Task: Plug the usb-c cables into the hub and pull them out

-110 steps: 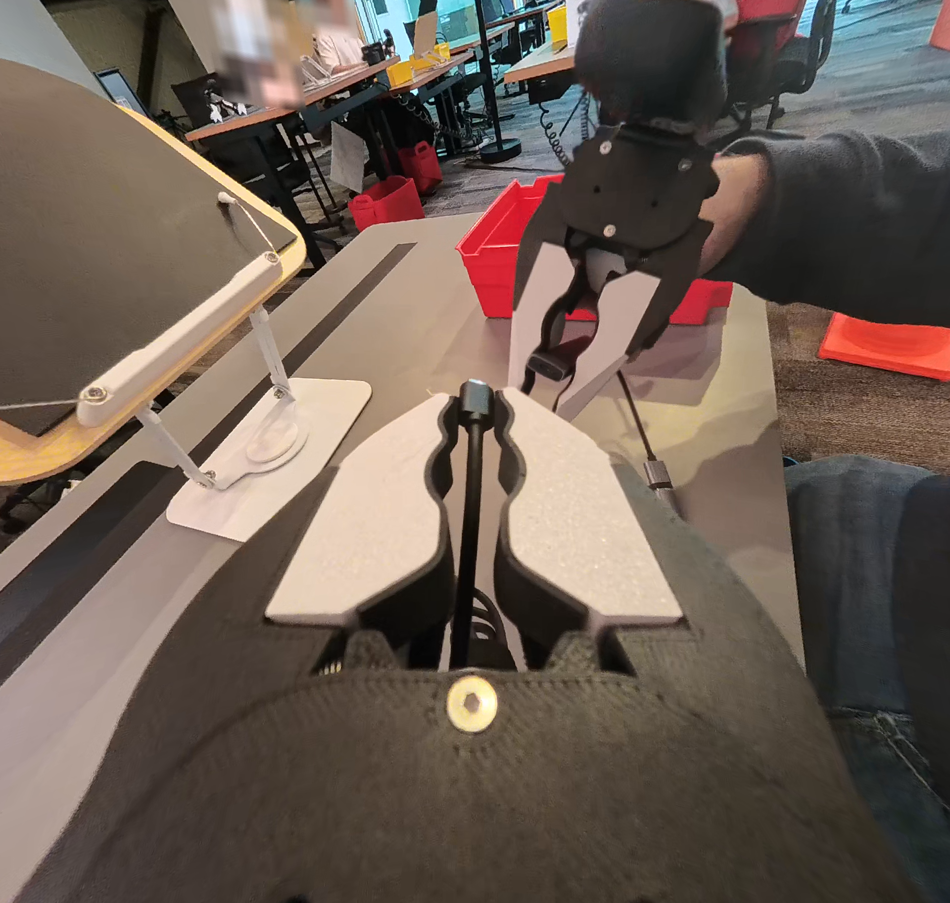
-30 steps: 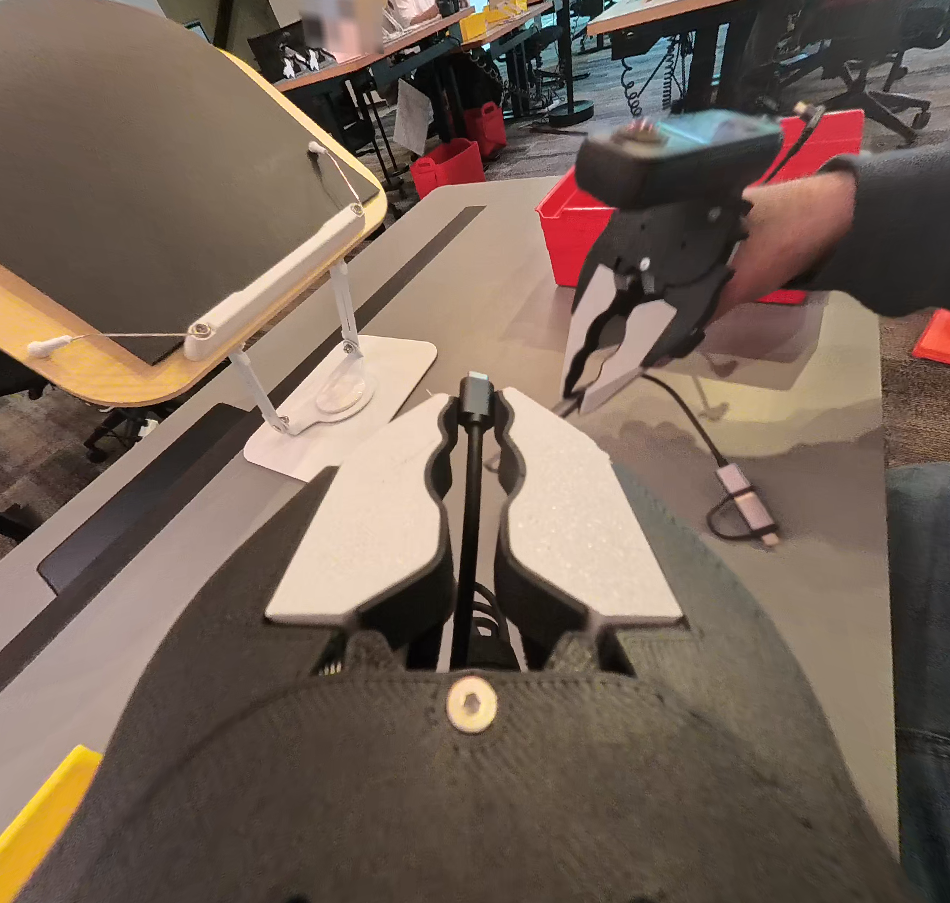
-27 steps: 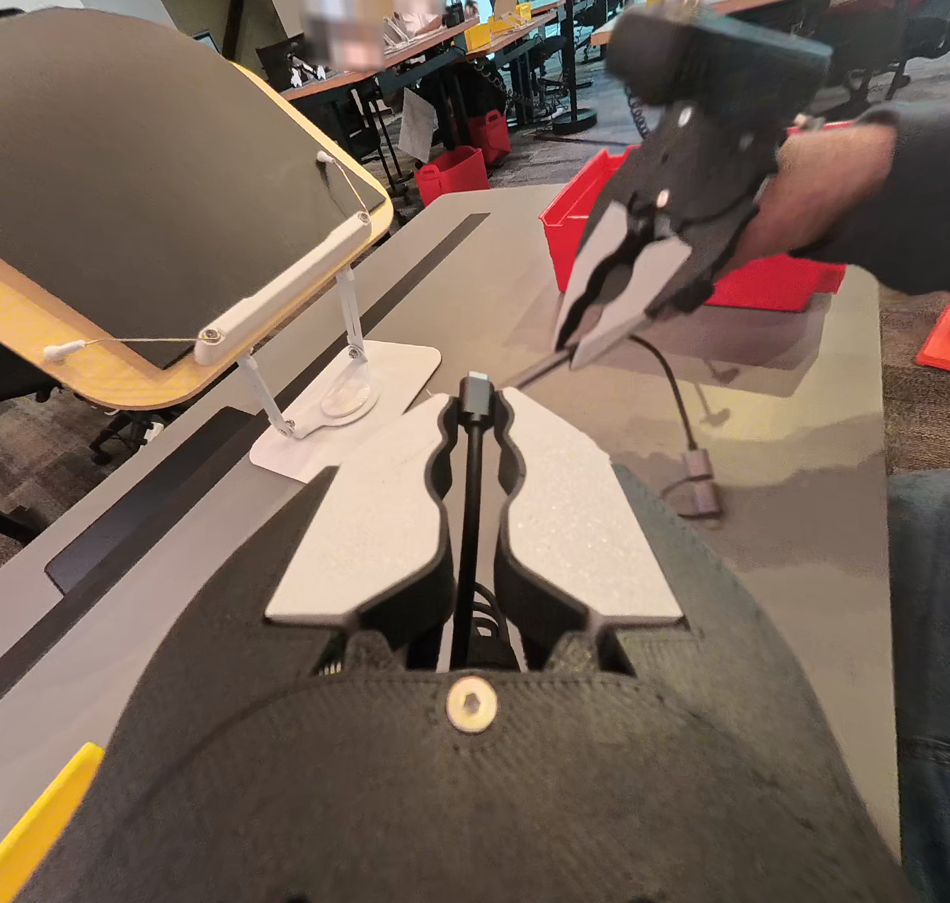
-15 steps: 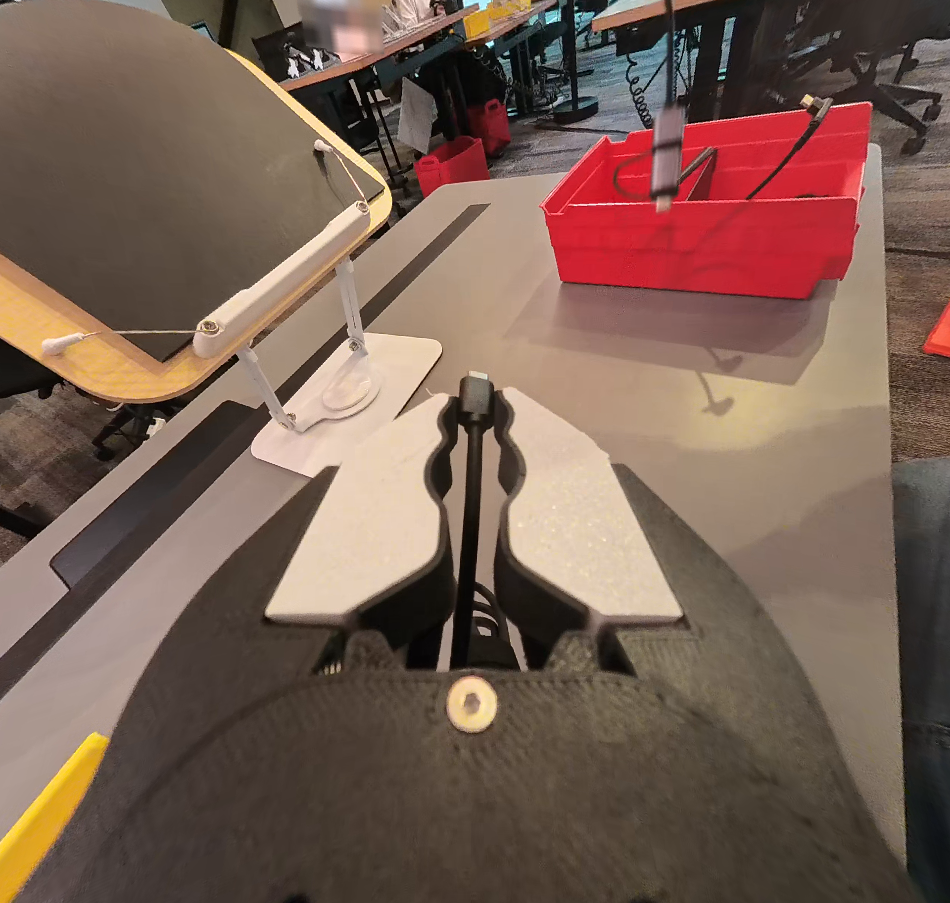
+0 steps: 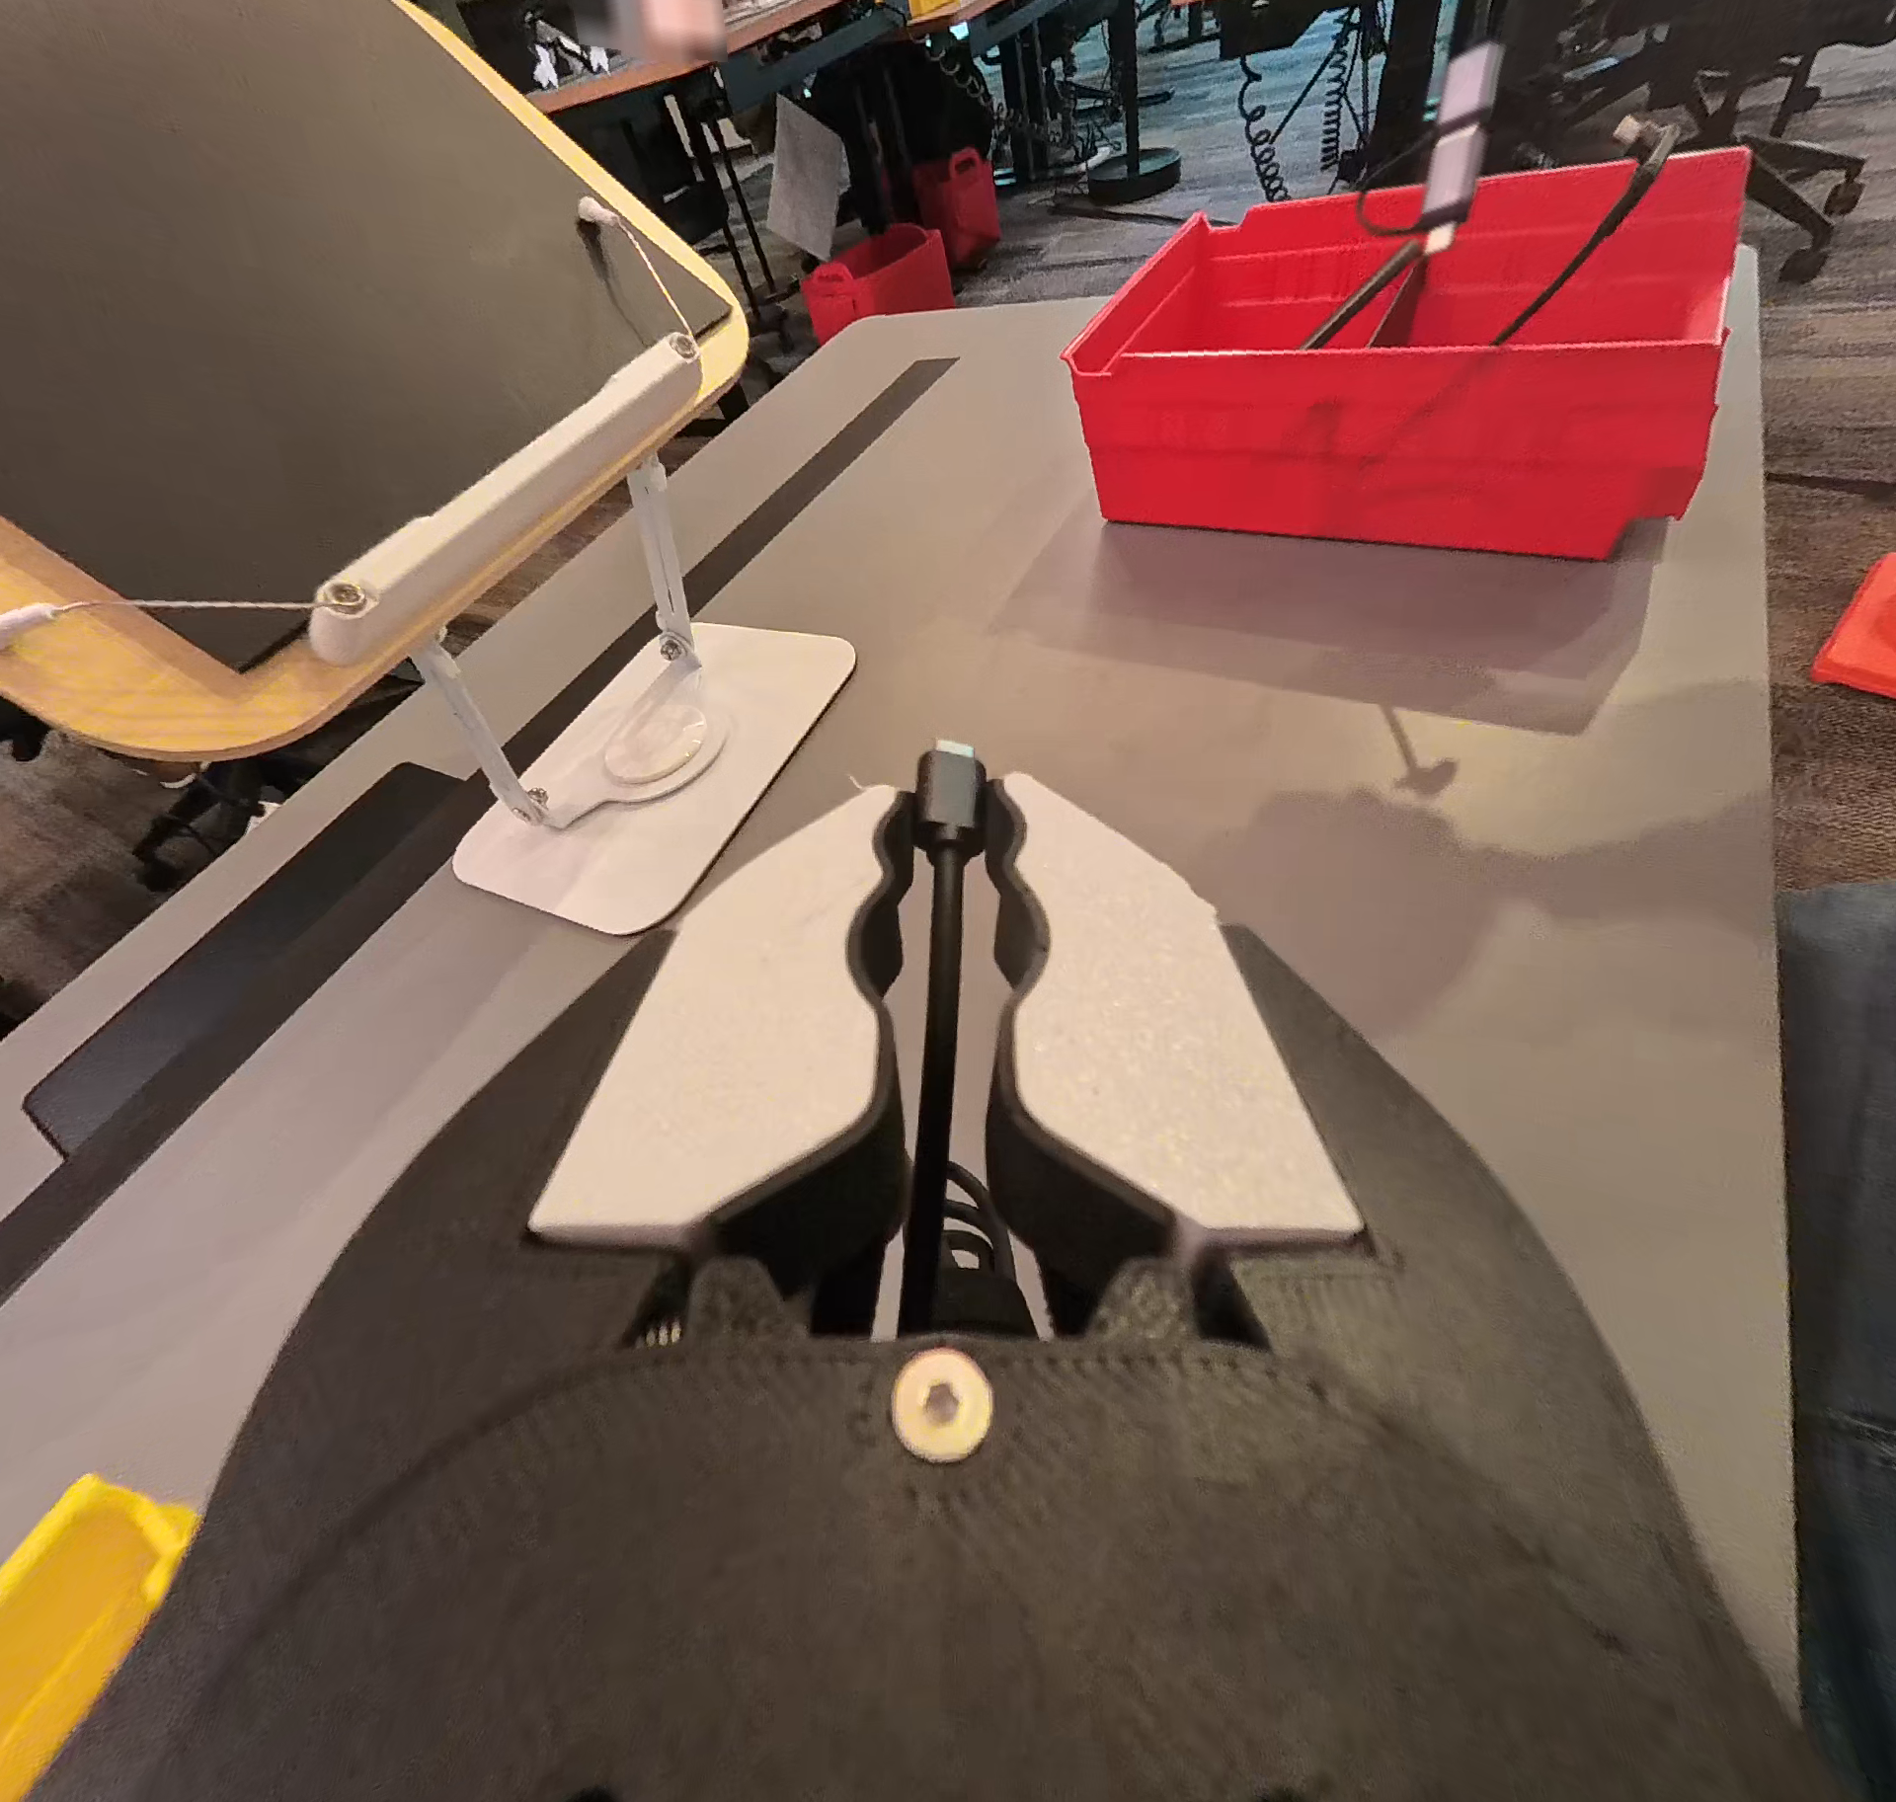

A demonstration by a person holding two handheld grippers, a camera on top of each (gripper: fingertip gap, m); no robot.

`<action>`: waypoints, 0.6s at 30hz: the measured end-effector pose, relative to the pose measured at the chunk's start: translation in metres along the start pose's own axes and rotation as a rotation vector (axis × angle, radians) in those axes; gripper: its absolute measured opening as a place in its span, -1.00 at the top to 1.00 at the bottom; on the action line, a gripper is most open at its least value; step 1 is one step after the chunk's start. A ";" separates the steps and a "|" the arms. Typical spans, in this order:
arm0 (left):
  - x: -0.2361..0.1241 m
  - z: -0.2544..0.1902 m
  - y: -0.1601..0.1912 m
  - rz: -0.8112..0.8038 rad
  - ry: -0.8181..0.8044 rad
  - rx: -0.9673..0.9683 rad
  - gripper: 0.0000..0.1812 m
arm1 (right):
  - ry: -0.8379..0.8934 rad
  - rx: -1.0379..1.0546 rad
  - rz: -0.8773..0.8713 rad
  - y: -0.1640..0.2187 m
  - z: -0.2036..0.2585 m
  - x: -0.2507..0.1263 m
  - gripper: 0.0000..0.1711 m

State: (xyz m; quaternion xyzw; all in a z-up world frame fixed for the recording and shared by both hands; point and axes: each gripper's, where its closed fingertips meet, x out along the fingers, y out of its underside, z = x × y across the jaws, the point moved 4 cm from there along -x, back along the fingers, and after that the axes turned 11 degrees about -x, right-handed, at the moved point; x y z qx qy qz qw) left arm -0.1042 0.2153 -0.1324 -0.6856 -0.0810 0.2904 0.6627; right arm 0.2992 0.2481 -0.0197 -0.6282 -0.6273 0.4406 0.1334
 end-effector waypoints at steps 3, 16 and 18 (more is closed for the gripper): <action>0.002 -0.001 0.002 0.009 0.002 0.001 0.86 | 0.025 0.055 -0.028 0.010 -0.010 0.000 0.92; 0.007 -0.004 0.010 0.032 0.008 -0.004 0.86 | 0.204 0.181 0.163 0.135 -0.032 0.060 0.90; 0.007 -0.004 0.010 0.033 0.007 -0.002 0.86 | 0.167 0.138 0.290 0.160 -0.020 0.067 0.90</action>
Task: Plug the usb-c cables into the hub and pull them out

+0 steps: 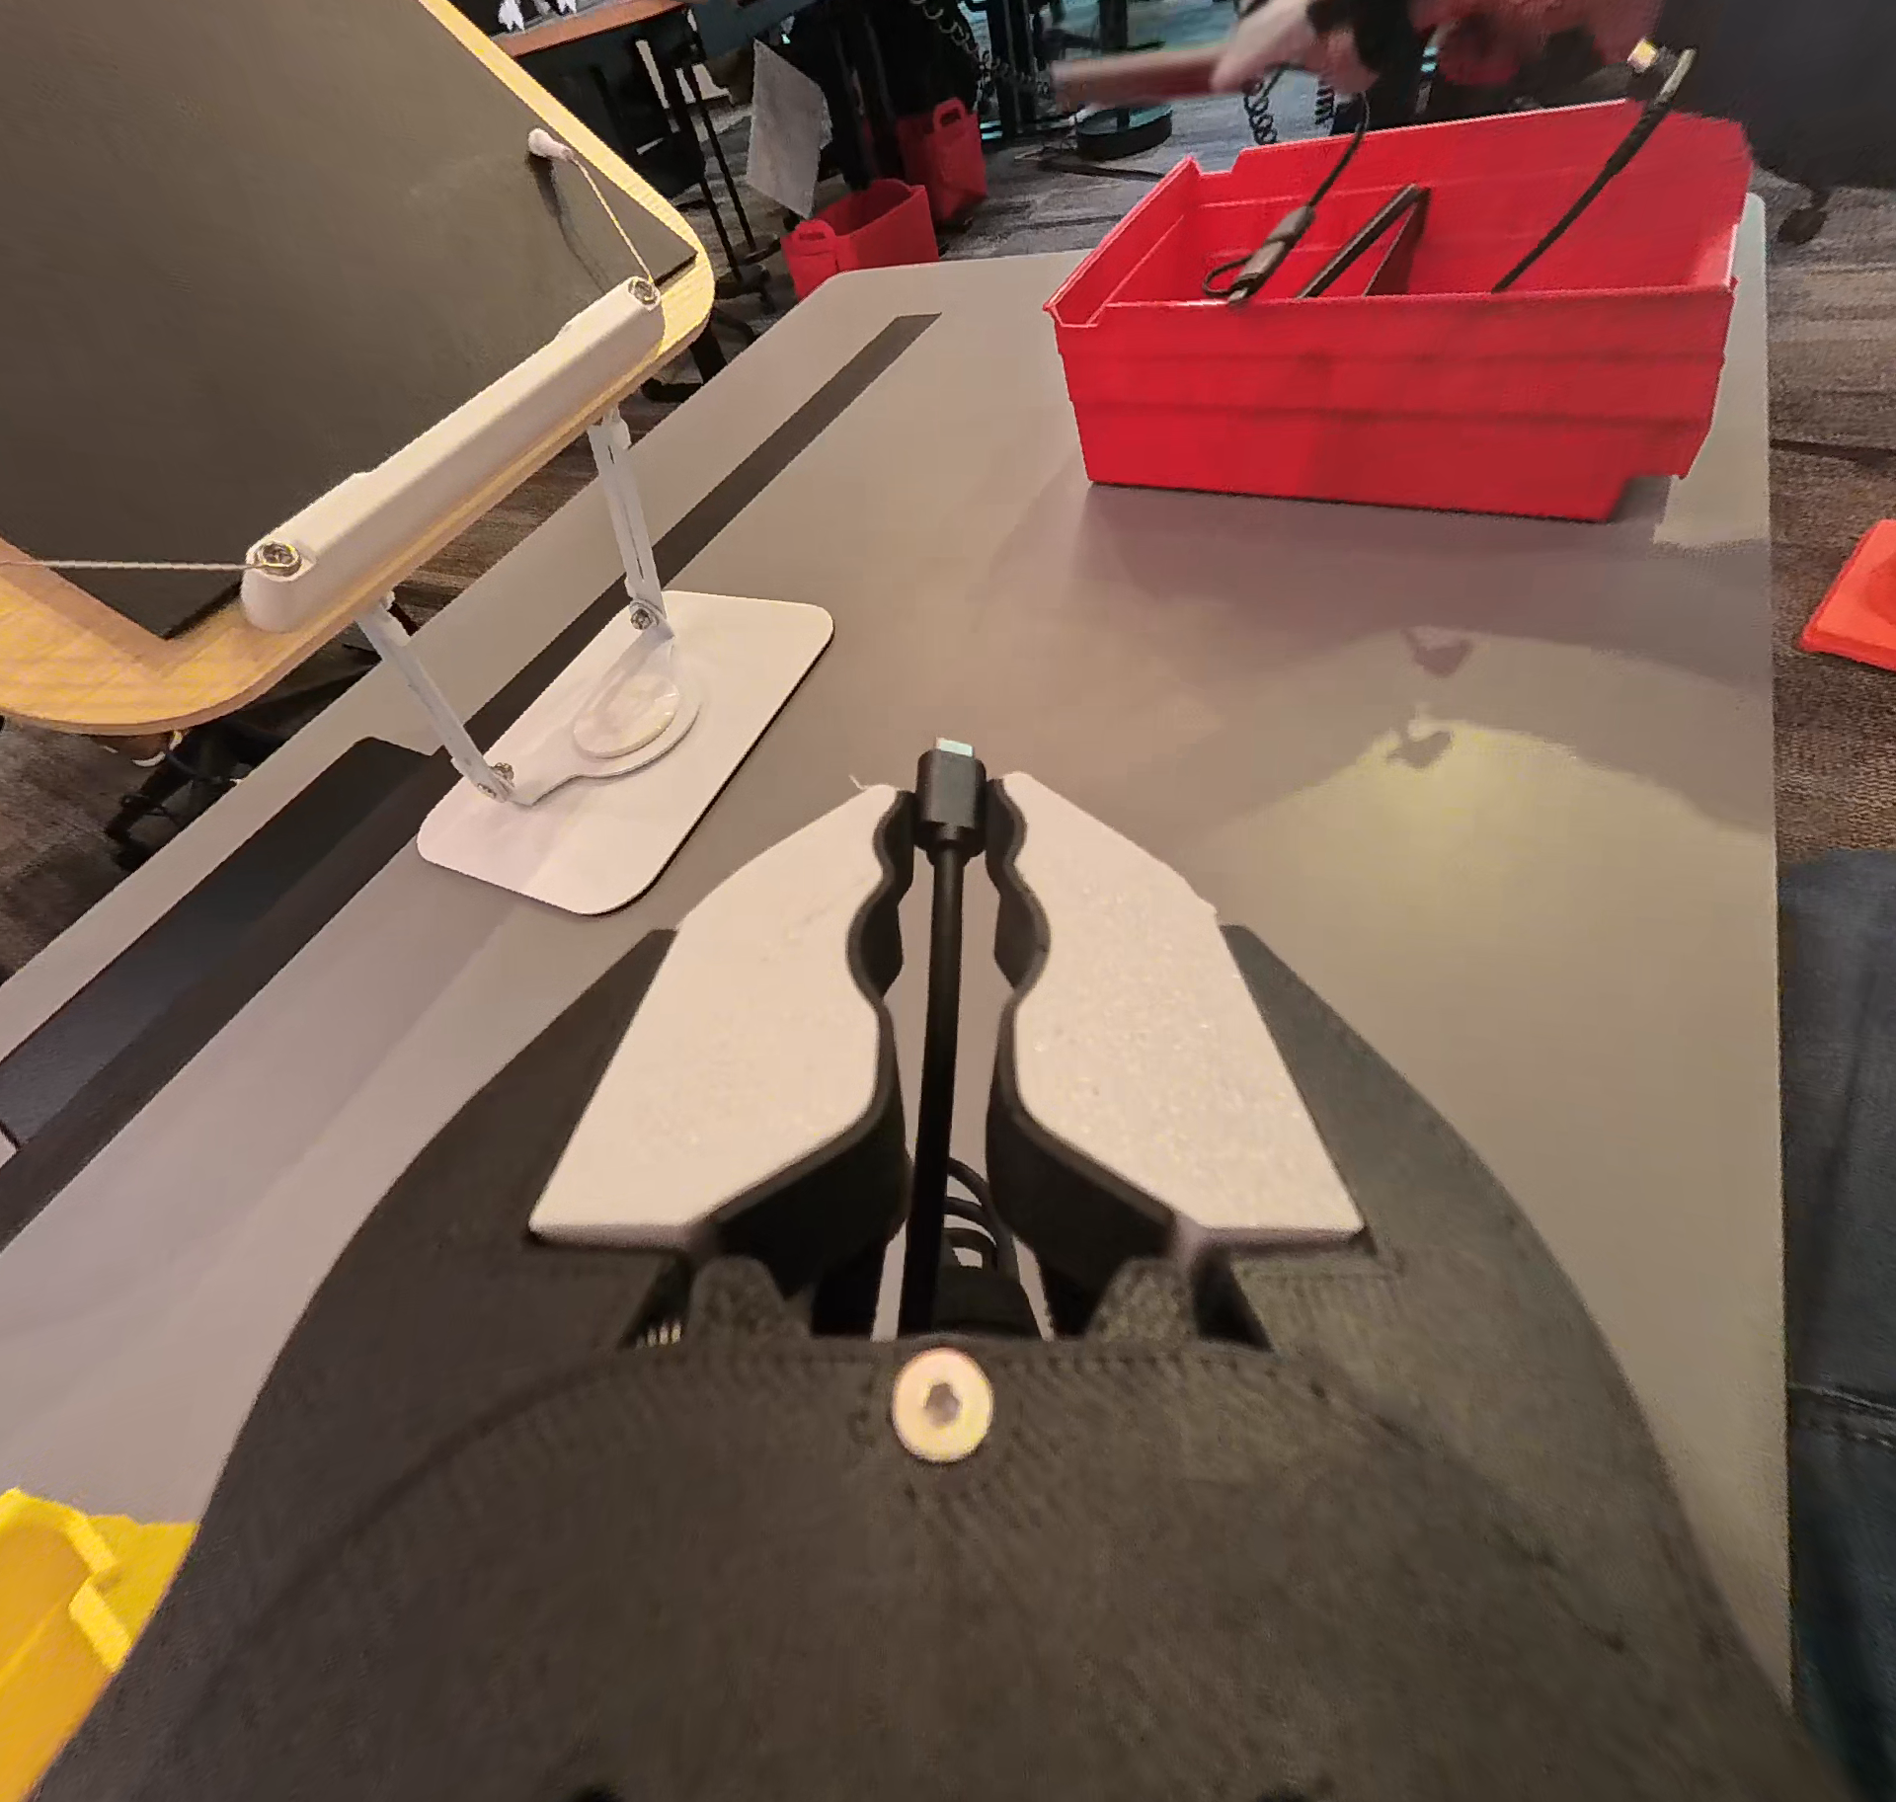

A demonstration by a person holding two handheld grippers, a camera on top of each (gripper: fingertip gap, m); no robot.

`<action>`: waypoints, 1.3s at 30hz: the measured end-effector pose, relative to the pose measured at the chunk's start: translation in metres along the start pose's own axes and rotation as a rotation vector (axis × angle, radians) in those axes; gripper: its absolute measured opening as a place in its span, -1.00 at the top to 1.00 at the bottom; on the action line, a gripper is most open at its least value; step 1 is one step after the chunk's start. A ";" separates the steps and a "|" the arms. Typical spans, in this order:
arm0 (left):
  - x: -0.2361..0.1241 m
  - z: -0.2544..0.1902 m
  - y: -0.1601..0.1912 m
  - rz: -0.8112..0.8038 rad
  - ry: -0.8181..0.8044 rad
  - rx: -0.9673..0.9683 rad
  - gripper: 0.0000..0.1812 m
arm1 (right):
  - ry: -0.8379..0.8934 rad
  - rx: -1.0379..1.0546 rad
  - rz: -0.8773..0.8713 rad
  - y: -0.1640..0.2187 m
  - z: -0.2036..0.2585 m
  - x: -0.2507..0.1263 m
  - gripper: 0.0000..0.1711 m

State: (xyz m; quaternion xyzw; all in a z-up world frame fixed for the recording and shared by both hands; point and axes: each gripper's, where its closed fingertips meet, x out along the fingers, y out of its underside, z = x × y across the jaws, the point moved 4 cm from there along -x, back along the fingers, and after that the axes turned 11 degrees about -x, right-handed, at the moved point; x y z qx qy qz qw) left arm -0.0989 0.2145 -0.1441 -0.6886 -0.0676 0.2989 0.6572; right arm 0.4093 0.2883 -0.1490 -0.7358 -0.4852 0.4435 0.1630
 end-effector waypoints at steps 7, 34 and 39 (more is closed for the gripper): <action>0.001 0.000 -0.001 -0.008 0.005 -0.008 0.86 | -0.136 -0.168 0.276 0.041 0.023 0.007 0.66; -0.048 -0.043 -0.092 -0.401 0.187 -0.198 0.87 | -0.447 -0.762 -0.730 -0.217 0.410 -0.160 0.65; -0.050 -0.042 -0.094 -0.400 0.130 -0.166 0.86 | -0.392 -0.783 -0.704 -0.211 0.409 -0.164 0.95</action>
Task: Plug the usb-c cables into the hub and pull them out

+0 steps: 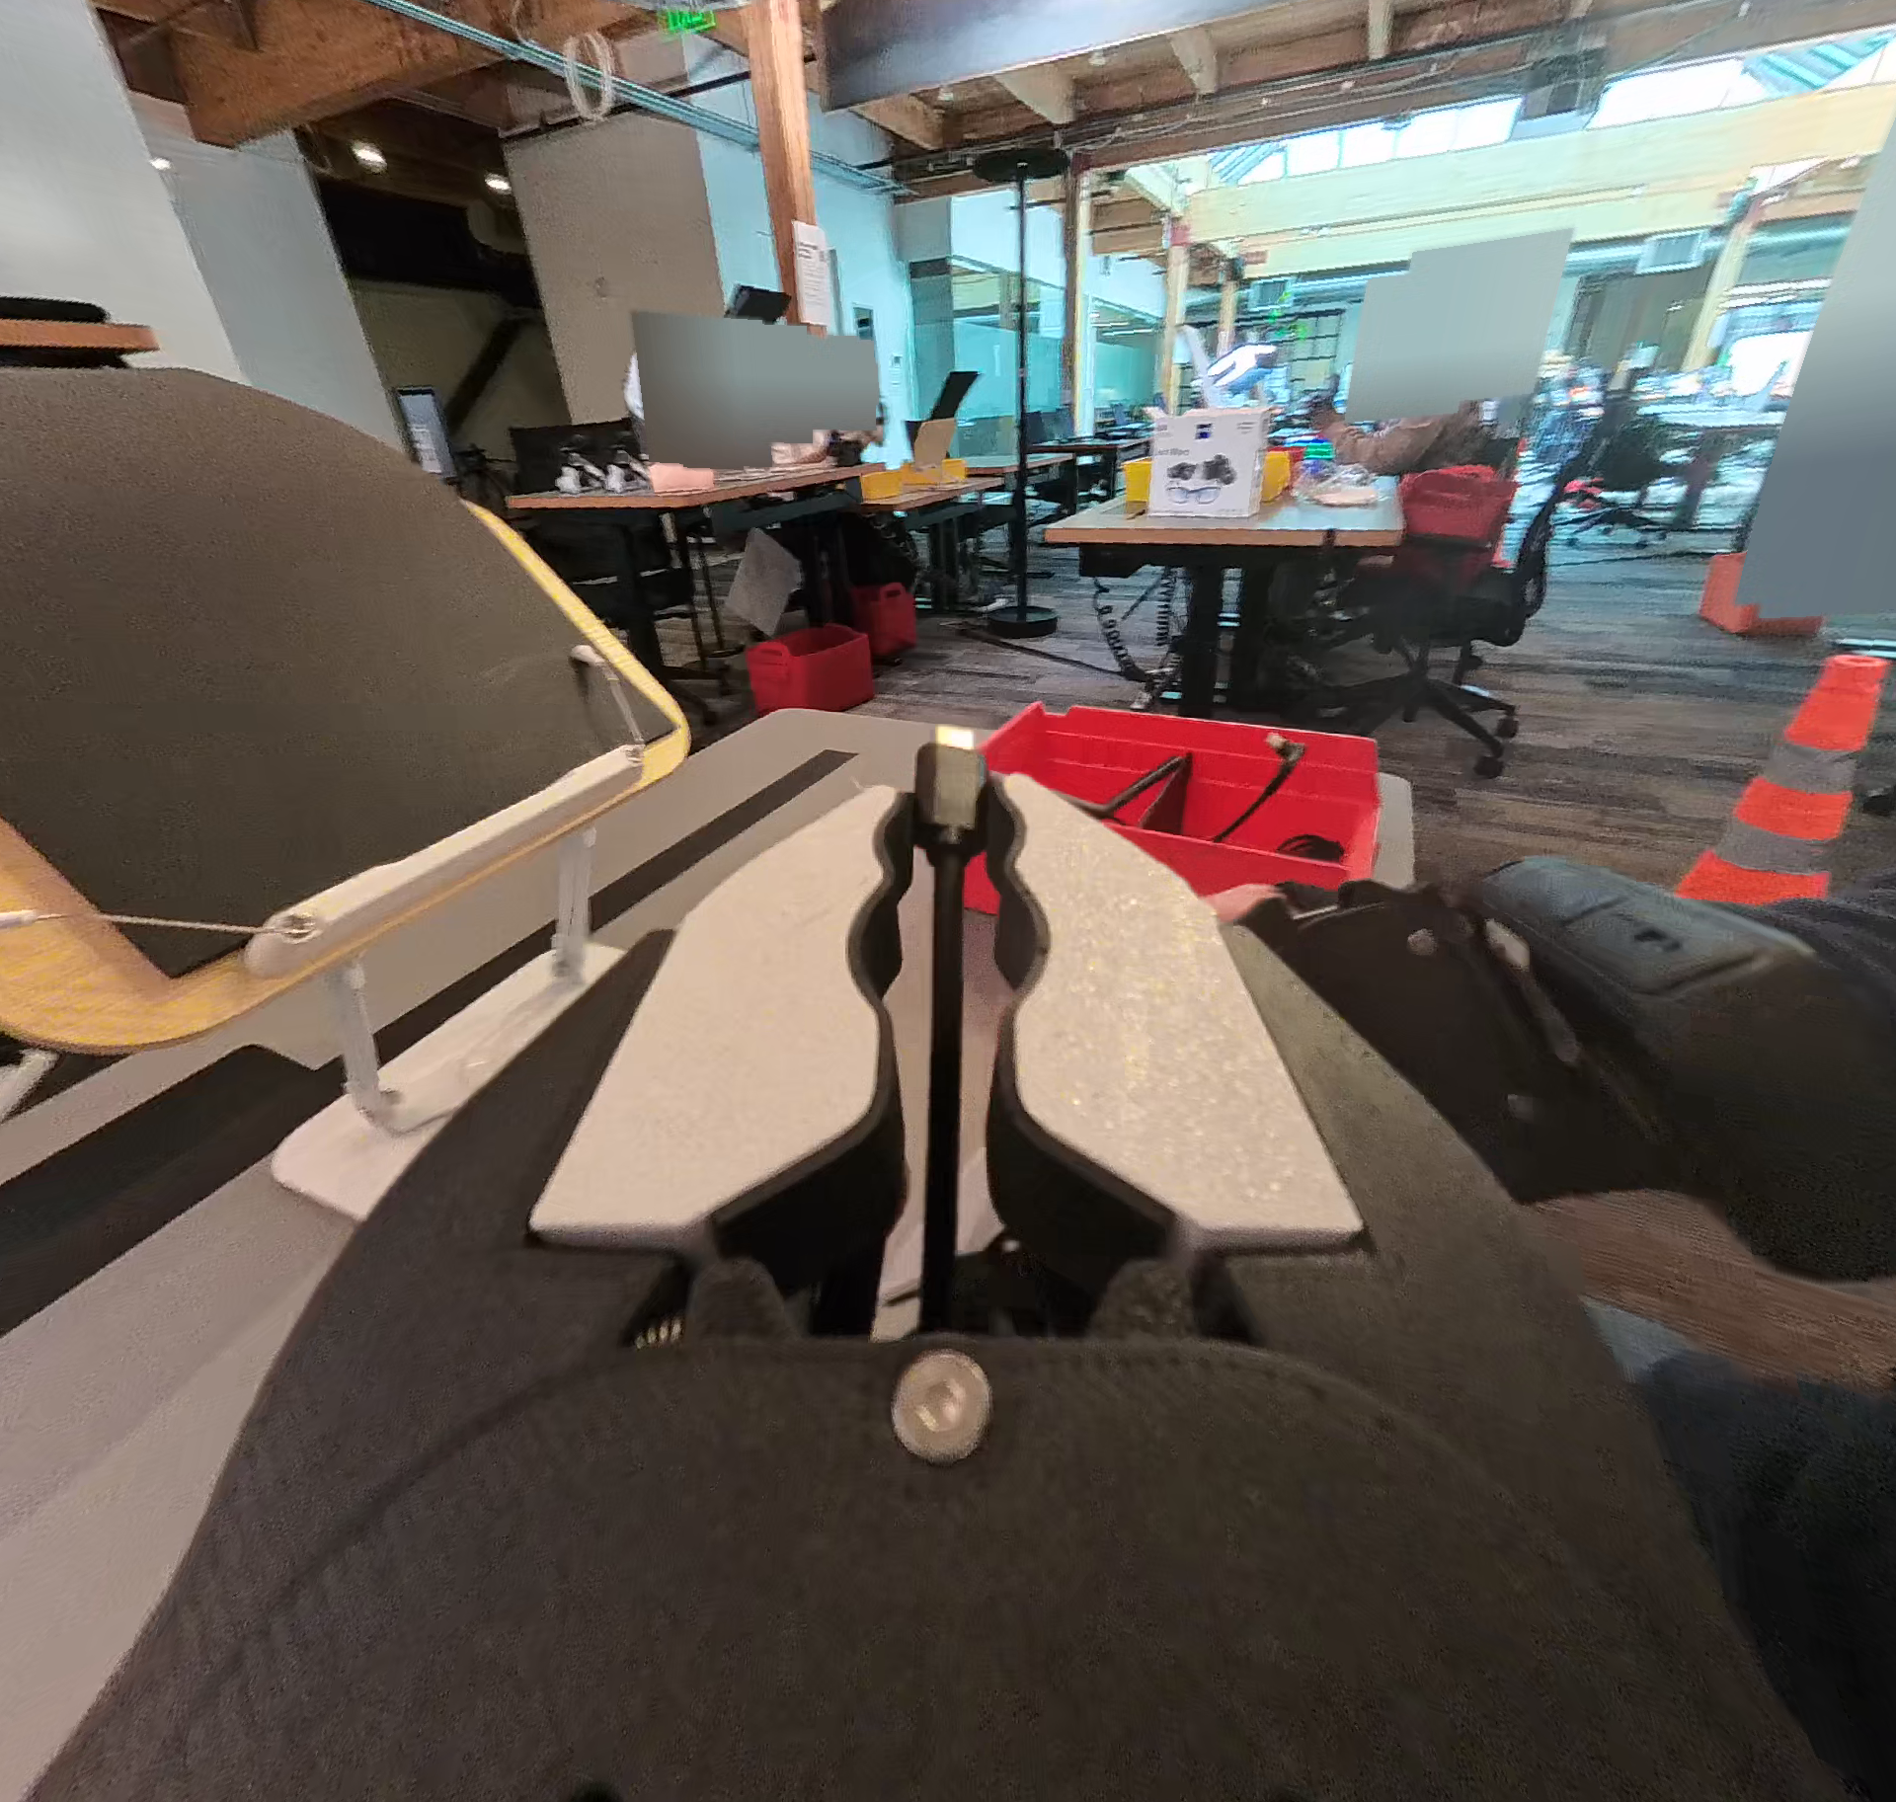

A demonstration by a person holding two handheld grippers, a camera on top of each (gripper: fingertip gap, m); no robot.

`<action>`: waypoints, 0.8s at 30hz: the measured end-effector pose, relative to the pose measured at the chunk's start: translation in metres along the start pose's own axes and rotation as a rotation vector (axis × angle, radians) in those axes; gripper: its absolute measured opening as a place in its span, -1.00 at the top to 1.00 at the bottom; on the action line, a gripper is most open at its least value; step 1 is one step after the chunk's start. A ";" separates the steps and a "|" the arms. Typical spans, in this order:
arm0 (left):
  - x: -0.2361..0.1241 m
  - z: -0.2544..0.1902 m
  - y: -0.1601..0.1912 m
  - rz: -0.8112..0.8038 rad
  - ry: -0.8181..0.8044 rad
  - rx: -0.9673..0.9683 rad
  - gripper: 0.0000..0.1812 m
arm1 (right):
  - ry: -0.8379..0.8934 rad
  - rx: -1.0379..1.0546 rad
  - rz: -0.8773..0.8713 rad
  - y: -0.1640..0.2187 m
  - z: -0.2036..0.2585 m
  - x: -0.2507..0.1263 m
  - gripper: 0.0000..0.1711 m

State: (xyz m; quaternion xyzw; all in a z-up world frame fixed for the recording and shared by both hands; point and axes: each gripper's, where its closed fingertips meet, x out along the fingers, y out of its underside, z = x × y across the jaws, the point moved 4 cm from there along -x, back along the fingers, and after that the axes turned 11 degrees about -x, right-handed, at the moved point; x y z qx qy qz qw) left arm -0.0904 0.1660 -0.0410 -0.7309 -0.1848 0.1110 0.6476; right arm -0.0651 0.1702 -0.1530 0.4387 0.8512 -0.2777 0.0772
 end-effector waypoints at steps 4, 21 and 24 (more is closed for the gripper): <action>-0.005 0.004 -0.011 -0.001 -0.100 0.112 0.83 | 0.009 0.053 0.077 0.021 -0.018 -0.019 0.97; -0.015 0.031 -0.024 0.024 -0.287 0.247 0.27 | 0.395 0.450 0.713 0.259 -0.121 -0.298 0.97; -0.006 0.033 -0.006 0.098 -0.266 0.216 0.11 | 0.318 0.592 0.754 0.299 -0.081 -0.301 0.96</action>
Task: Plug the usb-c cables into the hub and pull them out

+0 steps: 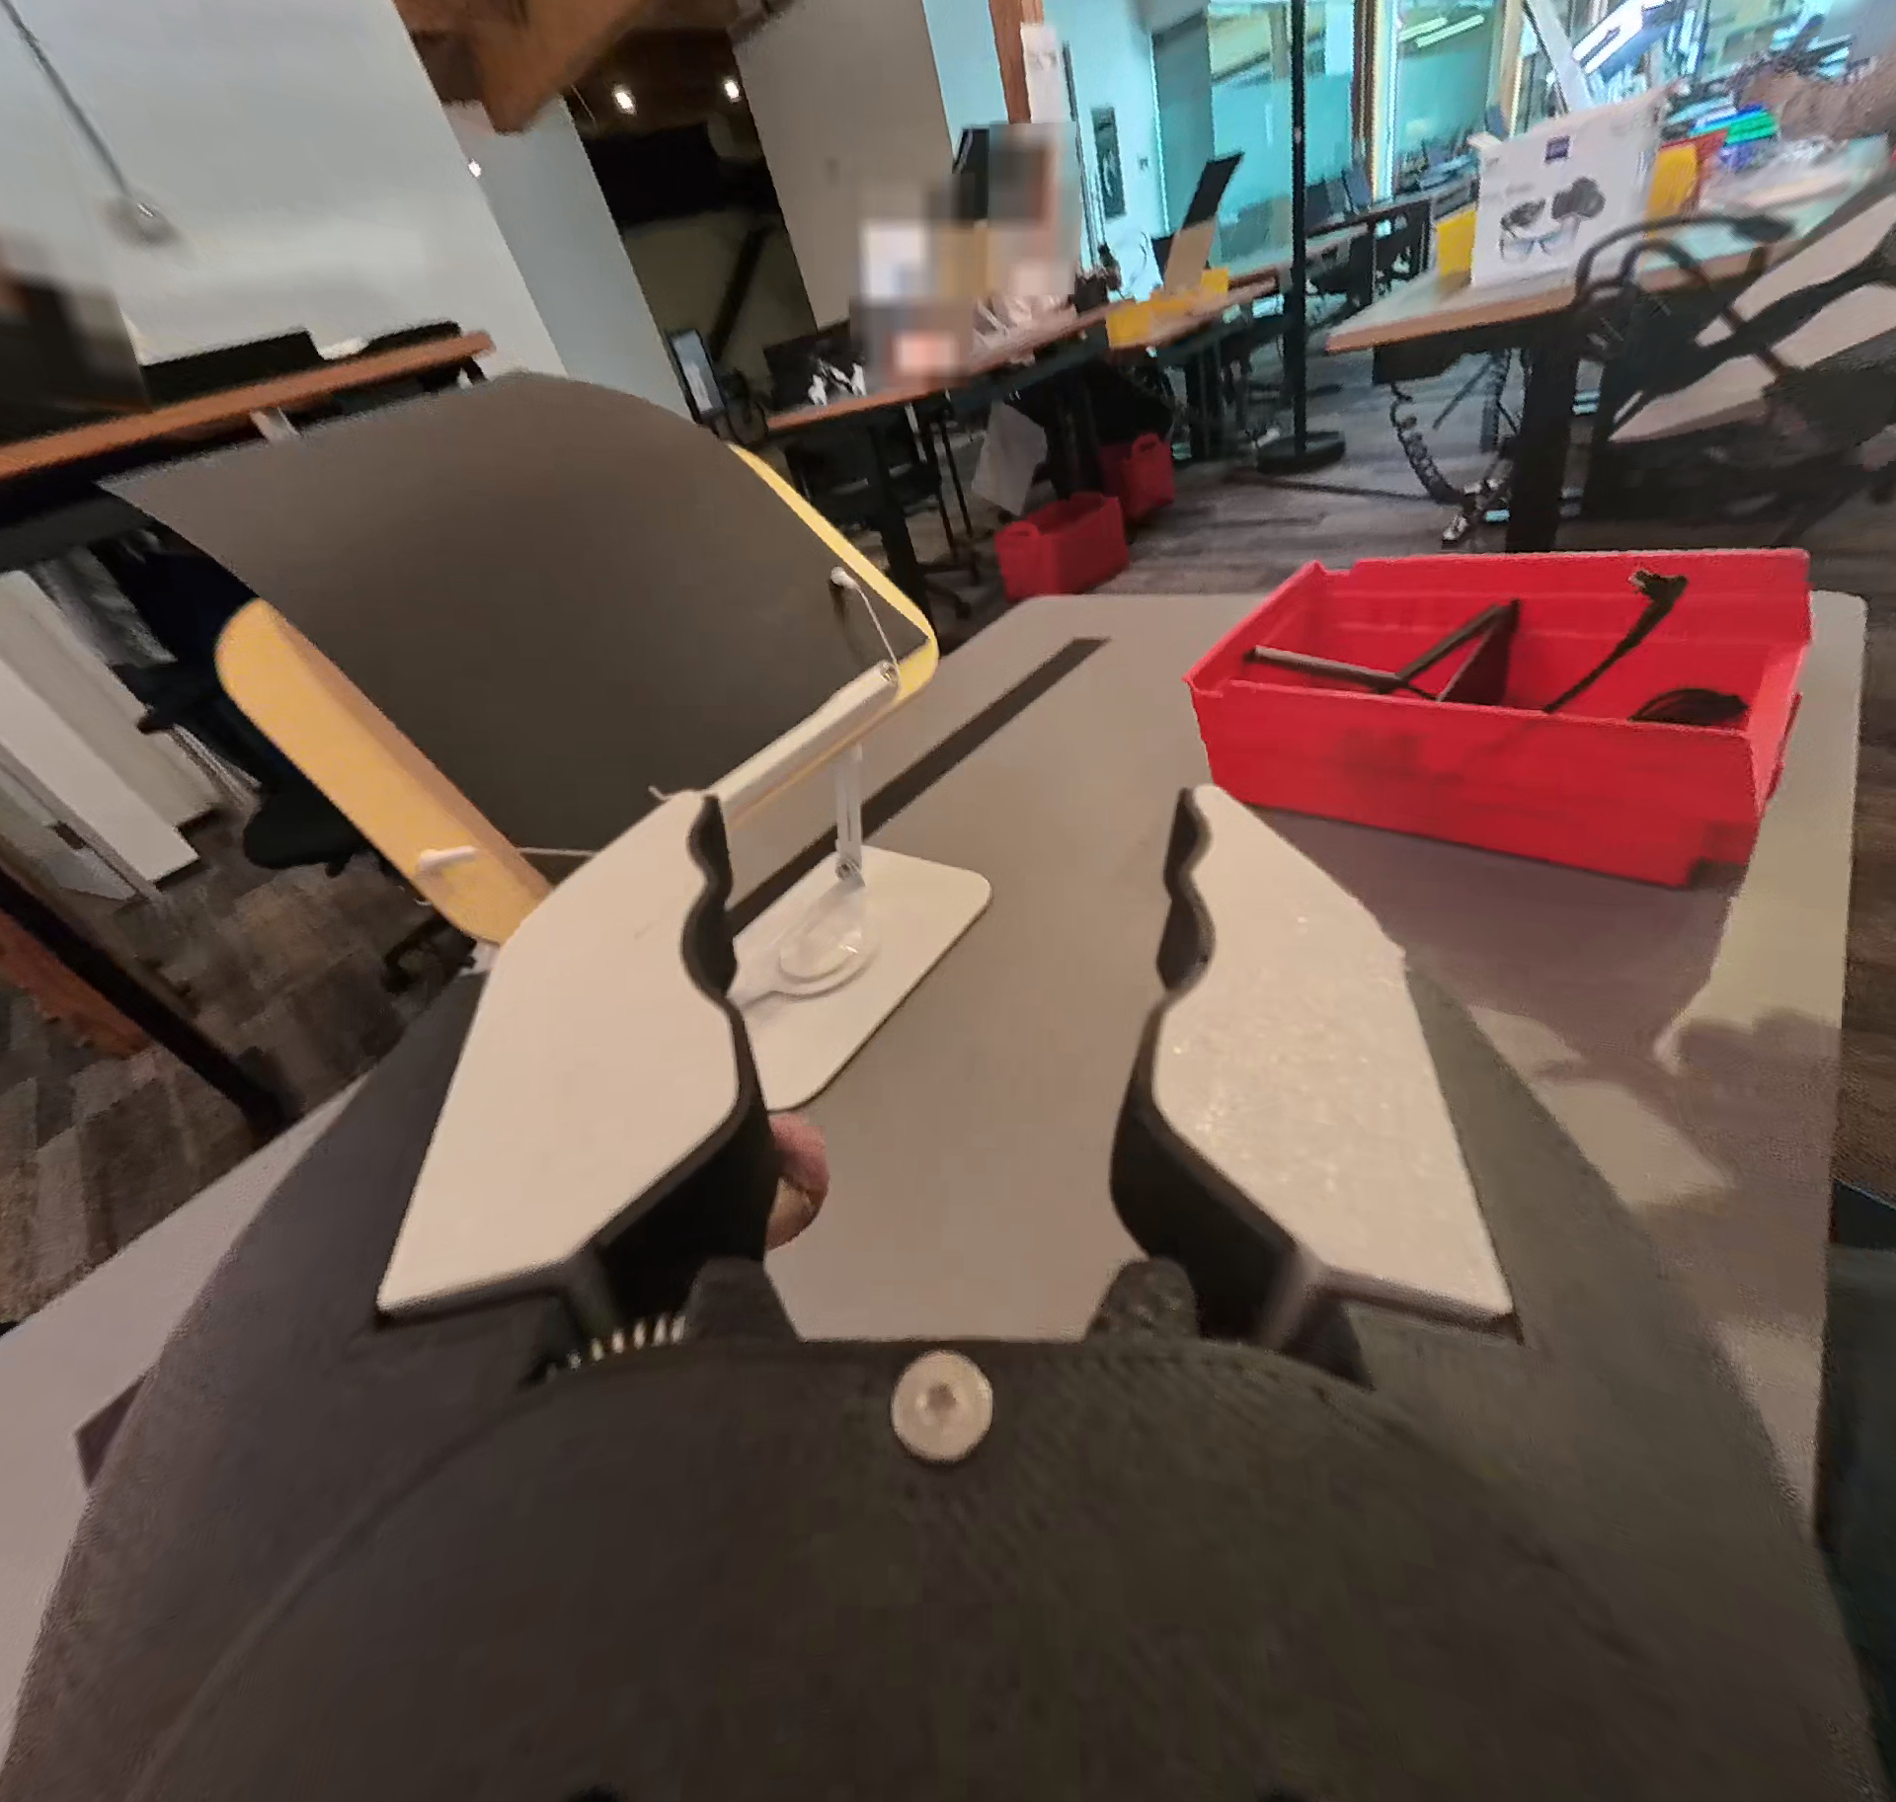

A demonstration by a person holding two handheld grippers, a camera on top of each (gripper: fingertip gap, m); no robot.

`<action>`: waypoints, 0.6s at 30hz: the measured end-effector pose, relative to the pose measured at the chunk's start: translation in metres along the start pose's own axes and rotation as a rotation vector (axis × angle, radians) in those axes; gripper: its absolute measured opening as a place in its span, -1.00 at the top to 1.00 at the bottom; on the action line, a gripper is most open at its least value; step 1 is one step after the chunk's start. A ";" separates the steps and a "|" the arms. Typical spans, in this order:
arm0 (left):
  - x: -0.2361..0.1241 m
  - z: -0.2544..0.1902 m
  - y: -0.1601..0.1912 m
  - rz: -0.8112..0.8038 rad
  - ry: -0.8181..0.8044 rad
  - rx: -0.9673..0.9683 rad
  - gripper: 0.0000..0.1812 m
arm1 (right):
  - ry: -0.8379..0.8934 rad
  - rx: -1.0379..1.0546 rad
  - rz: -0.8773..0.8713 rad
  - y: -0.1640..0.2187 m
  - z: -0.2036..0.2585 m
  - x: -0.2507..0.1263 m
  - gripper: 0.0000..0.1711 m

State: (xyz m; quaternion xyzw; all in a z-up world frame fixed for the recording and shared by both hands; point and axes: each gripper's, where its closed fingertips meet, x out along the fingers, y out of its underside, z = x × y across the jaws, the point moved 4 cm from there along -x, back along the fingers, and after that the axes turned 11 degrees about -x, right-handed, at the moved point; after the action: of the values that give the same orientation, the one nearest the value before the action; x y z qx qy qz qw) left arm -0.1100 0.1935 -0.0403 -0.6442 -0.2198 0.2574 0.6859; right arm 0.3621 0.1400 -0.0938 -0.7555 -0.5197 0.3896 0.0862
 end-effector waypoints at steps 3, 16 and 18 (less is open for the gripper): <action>0.005 0.000 0.010 0.047 -0.001 -0.009 0.06 | -0.051 0.065 0.072 0.037 0.021 0.028 0.95; 0.008 0.010 0.021 0.107 -0.029 -0.004 0.04 | -0.295 0.147 0.305 0.092 0.064 0.051 0.55; 0.008 0.012 0.022 0.115 -0.036 -0.001 0.03 | -0.241 0.158 0.263 0.085 0.047 0.038 0.55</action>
State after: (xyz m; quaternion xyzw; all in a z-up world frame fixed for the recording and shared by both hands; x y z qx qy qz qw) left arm -0.1131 0.2085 -0.0617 -0.6515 -0.1948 0.3075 0.6656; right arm 0.3971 0.1214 -0.1907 -0.7555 -0.3910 0.5249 0.0307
